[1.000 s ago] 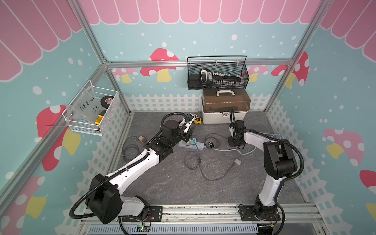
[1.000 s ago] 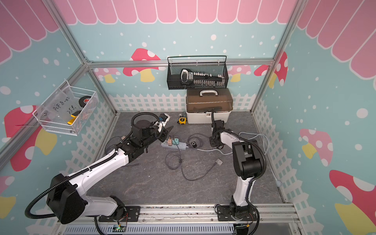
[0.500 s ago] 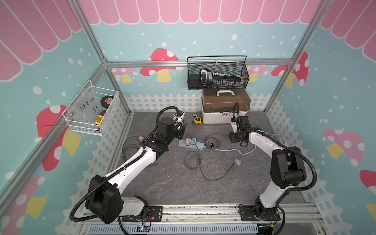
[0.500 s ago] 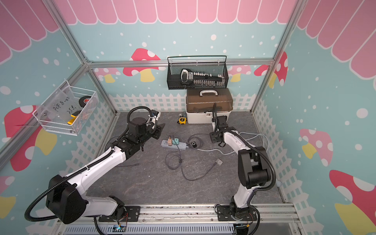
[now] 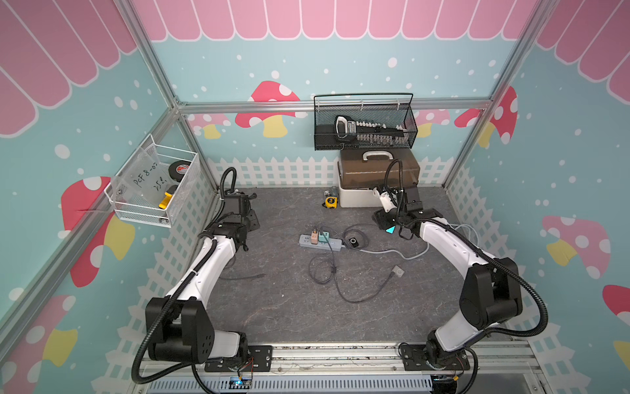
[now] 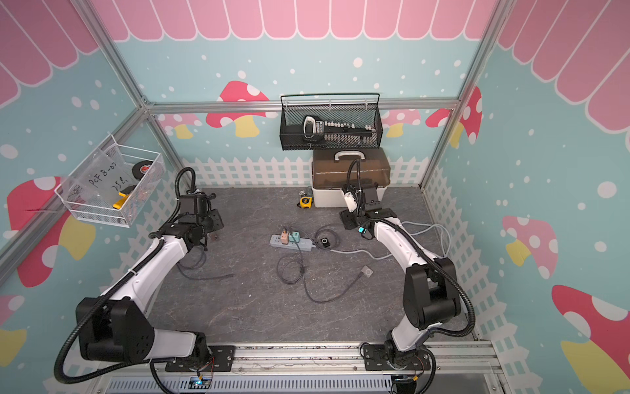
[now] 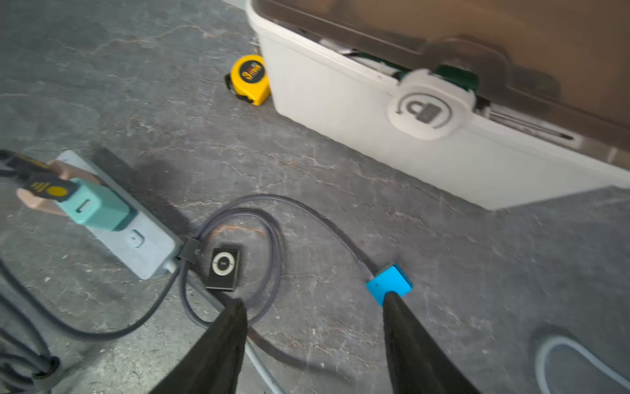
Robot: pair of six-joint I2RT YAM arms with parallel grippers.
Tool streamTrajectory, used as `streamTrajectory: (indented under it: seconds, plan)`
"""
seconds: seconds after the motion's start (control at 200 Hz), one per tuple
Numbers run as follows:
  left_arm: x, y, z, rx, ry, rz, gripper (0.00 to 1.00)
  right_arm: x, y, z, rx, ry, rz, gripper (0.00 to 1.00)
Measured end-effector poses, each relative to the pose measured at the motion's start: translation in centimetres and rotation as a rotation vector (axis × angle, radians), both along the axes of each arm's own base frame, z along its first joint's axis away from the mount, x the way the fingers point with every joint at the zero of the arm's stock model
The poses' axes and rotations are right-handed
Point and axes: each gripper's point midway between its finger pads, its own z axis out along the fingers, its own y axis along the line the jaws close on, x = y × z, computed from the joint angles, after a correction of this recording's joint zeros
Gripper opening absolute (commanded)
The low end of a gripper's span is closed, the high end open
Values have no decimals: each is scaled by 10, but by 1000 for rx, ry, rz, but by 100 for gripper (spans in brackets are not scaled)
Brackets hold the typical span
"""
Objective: Charge mp3
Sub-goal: Place the MP3 player at the center of the board, then pick up the plug from the center of the board.
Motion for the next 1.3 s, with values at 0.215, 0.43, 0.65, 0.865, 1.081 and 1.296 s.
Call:
streamTrajectory:
  seconds: [0.215, 0.43, 0.65, 0.865, 1.081, 1.296]
  plan:
    - [11, 36, -49, -63, 170, 190, 56, -2, 8, -1, 8, -12, 54, 61]
    - [48, 60, -79, -90, 254, 316, 58, -2, 10, 0, 10, -18, 68, 61]
    - [56, 63, -112, -108, 326, 381, 58, -2, 10, -1, 5, -19, 72, 61]
    - [53, 66, -136, -123, 370, 425, 56, -3, 9, -7, 0, -2, 72, 61]
    - [53, 63, -147, -145, 378, 427, 41, -3, 10, -18, -7, 31, 73, 61]
    - [46, 53, -162, -183, 392, 388, 15, -2, 10, -16, -6, 29, 73, 60]
